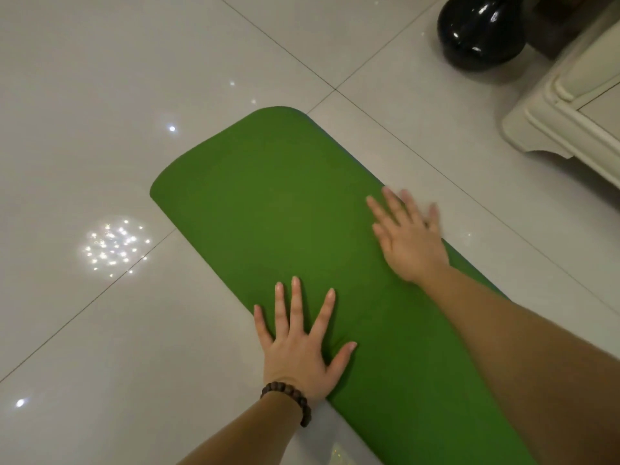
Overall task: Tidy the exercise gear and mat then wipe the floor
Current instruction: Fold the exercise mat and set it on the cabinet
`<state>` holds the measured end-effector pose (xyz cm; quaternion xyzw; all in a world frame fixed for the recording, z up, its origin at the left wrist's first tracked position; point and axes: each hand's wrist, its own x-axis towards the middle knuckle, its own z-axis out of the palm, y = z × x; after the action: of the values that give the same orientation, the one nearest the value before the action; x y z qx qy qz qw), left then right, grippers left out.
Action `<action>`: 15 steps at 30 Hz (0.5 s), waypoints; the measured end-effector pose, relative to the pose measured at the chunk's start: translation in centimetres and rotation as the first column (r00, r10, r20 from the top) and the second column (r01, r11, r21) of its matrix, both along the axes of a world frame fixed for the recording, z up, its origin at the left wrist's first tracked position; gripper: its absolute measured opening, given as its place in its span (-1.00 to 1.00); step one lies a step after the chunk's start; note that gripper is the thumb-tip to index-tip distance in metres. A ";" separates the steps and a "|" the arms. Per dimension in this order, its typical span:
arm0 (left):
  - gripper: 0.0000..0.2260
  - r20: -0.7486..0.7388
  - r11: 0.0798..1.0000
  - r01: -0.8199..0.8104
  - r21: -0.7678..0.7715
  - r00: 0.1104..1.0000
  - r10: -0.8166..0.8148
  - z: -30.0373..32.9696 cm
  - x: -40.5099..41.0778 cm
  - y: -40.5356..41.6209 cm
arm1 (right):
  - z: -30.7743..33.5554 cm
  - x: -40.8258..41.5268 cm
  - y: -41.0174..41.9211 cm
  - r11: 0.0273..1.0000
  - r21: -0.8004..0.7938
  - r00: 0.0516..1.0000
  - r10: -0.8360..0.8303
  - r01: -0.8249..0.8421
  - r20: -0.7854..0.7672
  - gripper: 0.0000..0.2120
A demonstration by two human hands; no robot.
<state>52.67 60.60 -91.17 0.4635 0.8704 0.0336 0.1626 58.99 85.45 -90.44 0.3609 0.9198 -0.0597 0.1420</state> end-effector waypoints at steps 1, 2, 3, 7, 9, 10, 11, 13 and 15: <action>-0.33 0.001 1.000 -0.002 0.002 1.000 0.002 0.1 0.0 0.0 | 0.2 -1.0 0.8 0.987 0.014 0.987 -0.162 0.162 0.018 -0.51; -0.33 0.002 1.000 -0.003 0.004 1.000 0.003 0.1 0.0 0.1 | 0.6 -2.9 0.5 0.975 0.044 0.976 -0.218 0.218 -0.001 -0.50; -0.34 0.006 1.000 -0.006 0.005 1.000 0.006 0.2 -0.1 0.1 | 0.9 -5.4 -0.8 0.981 0.067 0.983 -0.178 0.181 -0.050 -0.49; -0.41 0.008 0.999 0.018 0.033 1.000 -0.018 -0.1 -0.1 0.1 | 0.5 -14.0 -10.2 0.941 -0.096 0.944 0.319 -0.326 -0.080 -0.47; -0.37 0.008 0.999 0.018 0.027 1.000 -0.018 -0.2 -0.1 0.0 | 0.3 -15.3 -11.0 0.931 -0.086 0.935 0.351 -0.354 -0.047 -0.45; -0.38 0.006 1.000 0.017 0.024 1.000 -0.017 -0.1 -0.2 0.0 | 0.1 -15.0 -9.8 0.947 -0.061 0.948 0.315 -0.317 -0.034 -0.43; -0.40 0.001 1.000 0.013 0.018 1.000 -0.013 -0.1 -0.1 0.0 | -0.1 -13.9 -8.1 0.968 -0.032 0.968 0.248 -0.249 -0.033 -0.42; -0.36 -0.012 1.000 -0.003 0.004 1.000 0.003 -0.1 -0.1 -0.1 | -0.1 -9.6 -4.5 0.998 -0.009 0.997 0.065 -0.066 -0.041 -0.42; -0.33 -0.030 1.000 -0.002 -0.002 1.000 0.002 -0.2 -0.1 -0.2 | -0.1 -3.3 -2.2 0.996 0.003 0.995 -0.091 0.091 -0.029 -0.43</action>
<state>52.60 60.36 -91.37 0.4627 0.8733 0.0259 0.1501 55.70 83.28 -90.51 0.4018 0.9045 -0.0694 0.1250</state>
